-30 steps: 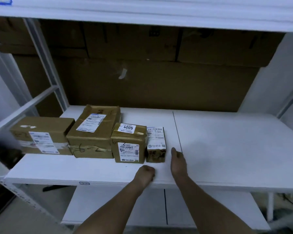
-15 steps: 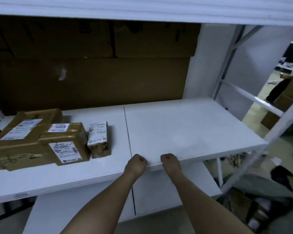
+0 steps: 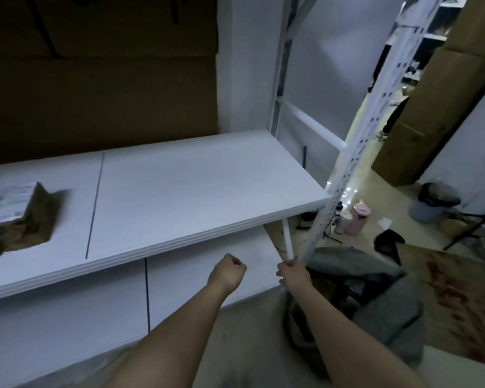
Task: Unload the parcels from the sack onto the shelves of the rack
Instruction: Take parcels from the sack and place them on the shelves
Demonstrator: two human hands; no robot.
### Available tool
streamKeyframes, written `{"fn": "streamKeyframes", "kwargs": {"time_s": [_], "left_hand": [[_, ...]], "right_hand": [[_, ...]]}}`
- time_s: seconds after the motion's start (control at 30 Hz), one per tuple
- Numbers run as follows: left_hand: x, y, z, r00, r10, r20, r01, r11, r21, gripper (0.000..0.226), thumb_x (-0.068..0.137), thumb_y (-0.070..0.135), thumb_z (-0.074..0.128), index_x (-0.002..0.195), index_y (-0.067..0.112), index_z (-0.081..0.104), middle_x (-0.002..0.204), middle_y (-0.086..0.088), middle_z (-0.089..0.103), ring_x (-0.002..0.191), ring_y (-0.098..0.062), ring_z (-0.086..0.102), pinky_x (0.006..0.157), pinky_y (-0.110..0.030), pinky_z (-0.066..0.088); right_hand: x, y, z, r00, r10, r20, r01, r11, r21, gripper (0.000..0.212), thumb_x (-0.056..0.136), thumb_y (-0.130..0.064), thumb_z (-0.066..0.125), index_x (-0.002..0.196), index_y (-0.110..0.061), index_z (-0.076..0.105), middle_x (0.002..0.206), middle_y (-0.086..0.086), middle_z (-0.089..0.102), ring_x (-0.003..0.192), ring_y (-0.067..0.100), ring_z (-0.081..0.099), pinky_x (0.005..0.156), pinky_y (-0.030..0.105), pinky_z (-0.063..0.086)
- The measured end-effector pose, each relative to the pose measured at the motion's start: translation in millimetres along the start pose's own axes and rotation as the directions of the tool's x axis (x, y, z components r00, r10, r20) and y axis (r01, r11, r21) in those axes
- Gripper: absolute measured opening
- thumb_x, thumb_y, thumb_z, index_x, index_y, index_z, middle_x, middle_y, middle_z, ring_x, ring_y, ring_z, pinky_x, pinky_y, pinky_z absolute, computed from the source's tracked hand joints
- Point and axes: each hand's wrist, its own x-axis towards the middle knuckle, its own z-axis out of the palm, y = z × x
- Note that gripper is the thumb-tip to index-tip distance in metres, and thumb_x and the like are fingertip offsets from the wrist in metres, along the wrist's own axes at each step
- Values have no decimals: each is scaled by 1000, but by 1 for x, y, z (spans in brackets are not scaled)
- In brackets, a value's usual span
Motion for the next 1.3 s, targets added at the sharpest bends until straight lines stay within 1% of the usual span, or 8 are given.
{"fn": "streamKeyframes", "kwargs": {"time_s": [0.23, 0.3, 0.37, 0.63, 0.8, 0.93, 1.13, 1.3], "left_hand": [[35, 42, 71, 989, -42, 142, 32, 997, 70, 25, 92, 29, 53, 112, 15, 54, 115, -10, 62, 106, -29, 61, 96, -38, 48], [53, 56, 90, 983, -40, 180, 27, 997, 71, 8, 91, 25, 53, 91, 18, 53, 104, -9, 63, 99, -28, 62, 93, -38, 50], [72, 70, 108, 976, -28, 216, 16, 998, 58, 19, 91, 22, 51, 73, 22, 45, 91, -7, 57, 84, -22, 59, 80, -32, 49], [139, 118, 161, 934, -68, 352, 30, 993, 111, 19, 88, 23, 51, 72, 14, 48, 74, -2, 48, 65, -15, 45, 49, -24, 26], [158, 141, 188, 916, -94, 389, 40, 989, 145, 28, 93, 17, 45, 66, 14, 45, 66, -1, 39, 58, -11, 40, 47, -23, 25], [168, 151, 215, 911, -124, 393, 86, 990, 114, 23, 94, 22, 46, 99, 3, 59, 80, -4, 52, 61, -10, 39, 49, -24, 27], [171, 166, 263, 933, -136, 333, 94, 986, 139, 32, 98, 27, 43, 69, 26, 30, 73, 8, 36, 71, -8, 42, 56, -19, 27], [194, 157, 326, 931, -134, 339, 97, 987, 124, 31, 94, 15, 48, 67, 23, 35, 68, 4, 41, 60, -4, 38, 53, -24, 29]], "right_hand": [[58, 59, -58, 988, 147, -36, -145, 988, 55, 21, 91, -26, 55, 101, -9, 63, 104, 15, 66, 98, 34, 63, 92, 48, 52], [94, 80, -74, 984, 176, -33, -174, 982, 68, 28, 91, -29, 54, 111, -10, 62, 107, 12, 65, 98, 32, 62, 89, 44, 52], [102, 71, -94, 980, 194, -54, -191, 980, 60, 26, 89, -32, 54, 105, -13, 61, 99, 10, 64, 93, 31, 61, 87, 44, 51], [154, 49, -156, 974, 193, -122, -202, 977, -64, 17, 98, -26, 50, 104, -12, 58, 97, 8, 59, 88, 24, 56, 67, 28, 40], [180, 61, -187, 964, 229, -133, -237, 970, -48, 17, 96, -23, 51, 98, -10, 60, 94, 8, 60, 93, 27, 58, 76, 31, 45], [198, 74, -214, 959, 260, -114, -269, 960, -76, 17, 96, -26, 51, 103, -14, 60, 100, 10, 64, 97, 30, 61, 87, 41, 52], [236, 103, -253, 965, 261, -19, -258, 936, -241, 14, 98, -26, 46, 96, -15, 55, 85, 4, 60, 74, 19, 55, 64, 27, 44], [281, 153, -276, 977, 211, 35, -188, 925, -330, 7, 94, -24, 52, 94, -18, 54, 95, 3, 57, 86, 17, 50, 76, 22, 38]]}}
